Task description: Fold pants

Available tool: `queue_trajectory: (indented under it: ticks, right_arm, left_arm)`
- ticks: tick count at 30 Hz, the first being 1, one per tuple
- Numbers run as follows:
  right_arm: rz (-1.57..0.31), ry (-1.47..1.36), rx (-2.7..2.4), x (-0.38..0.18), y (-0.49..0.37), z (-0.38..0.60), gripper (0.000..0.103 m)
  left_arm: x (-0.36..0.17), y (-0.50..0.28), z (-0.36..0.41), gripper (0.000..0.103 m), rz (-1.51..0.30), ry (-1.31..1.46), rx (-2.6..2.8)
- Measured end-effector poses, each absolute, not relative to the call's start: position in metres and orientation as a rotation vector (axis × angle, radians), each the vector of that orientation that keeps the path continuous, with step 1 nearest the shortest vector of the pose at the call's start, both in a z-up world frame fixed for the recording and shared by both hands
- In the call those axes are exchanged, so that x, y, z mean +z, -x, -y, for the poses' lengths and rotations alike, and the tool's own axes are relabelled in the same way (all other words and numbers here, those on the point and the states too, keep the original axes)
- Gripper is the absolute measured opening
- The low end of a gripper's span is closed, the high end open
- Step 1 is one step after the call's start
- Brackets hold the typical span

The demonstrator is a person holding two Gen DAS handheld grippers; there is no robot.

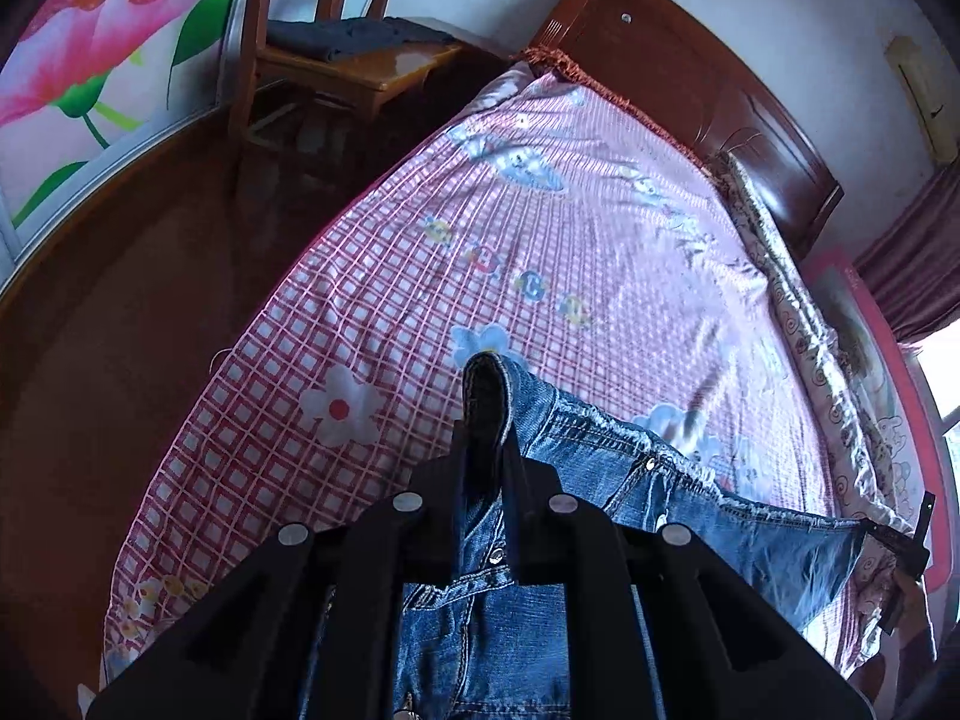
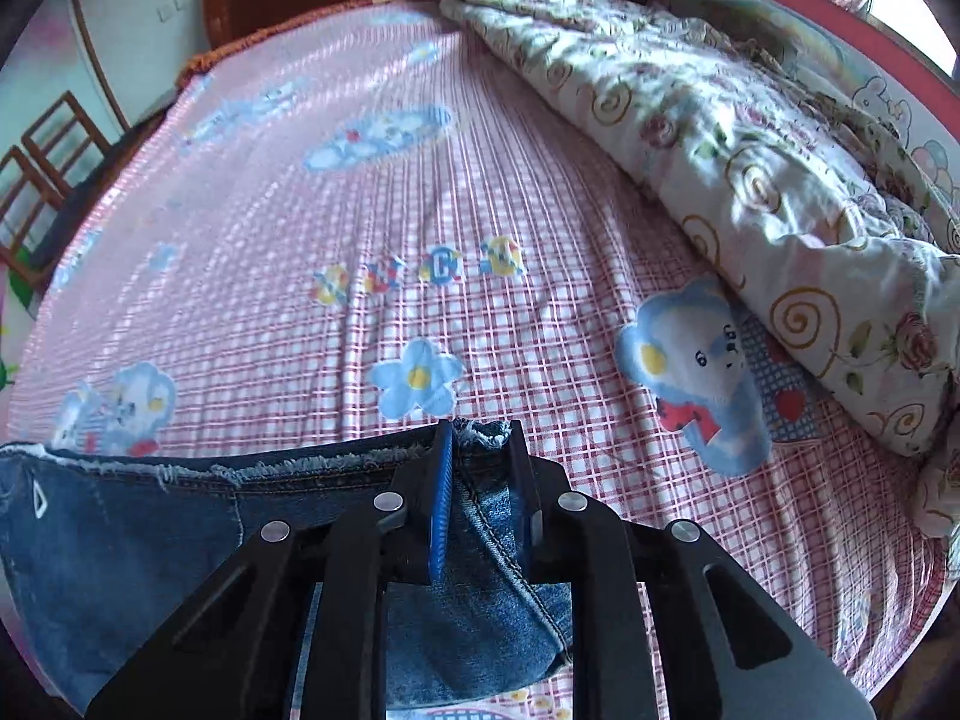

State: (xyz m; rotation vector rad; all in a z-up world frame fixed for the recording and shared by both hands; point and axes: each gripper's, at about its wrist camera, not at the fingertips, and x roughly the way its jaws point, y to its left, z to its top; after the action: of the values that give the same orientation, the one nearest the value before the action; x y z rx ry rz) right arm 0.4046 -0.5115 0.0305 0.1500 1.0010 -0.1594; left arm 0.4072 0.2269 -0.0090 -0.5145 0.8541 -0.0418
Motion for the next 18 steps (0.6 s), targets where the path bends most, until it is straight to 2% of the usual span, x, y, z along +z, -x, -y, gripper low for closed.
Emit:
queue_trajectory:
  ticks: [3,8,13,18]
  right_arm:
    - [-0.894,-0.174,-0.134,0.062,-0.354,0.512,0.016]
    - [-0.746,-0.222,-0.102,0.076,-0.251,0.509,0.016]
    - [-0.706,-0.343,-0.119,0.038,-0.145,0.512,0.016]
    - [-0.749,-0.426,-0.159,-0.022,-0.071,0.510,0.016]
  left_arm:
    - [0.011,-0.385,-0.233,0.009,-0.775,0.559,-0.089]
    - [0.030,-0.331,-0.248,0.009,-0.658,0.662,-0.162]
    - [0.023,-0.266,-0.261,0.009,-0.589,0.763,-0.196]
    - [-0.001,-0.211,-0.276,0.010,-0.587,0.823,-0.185]
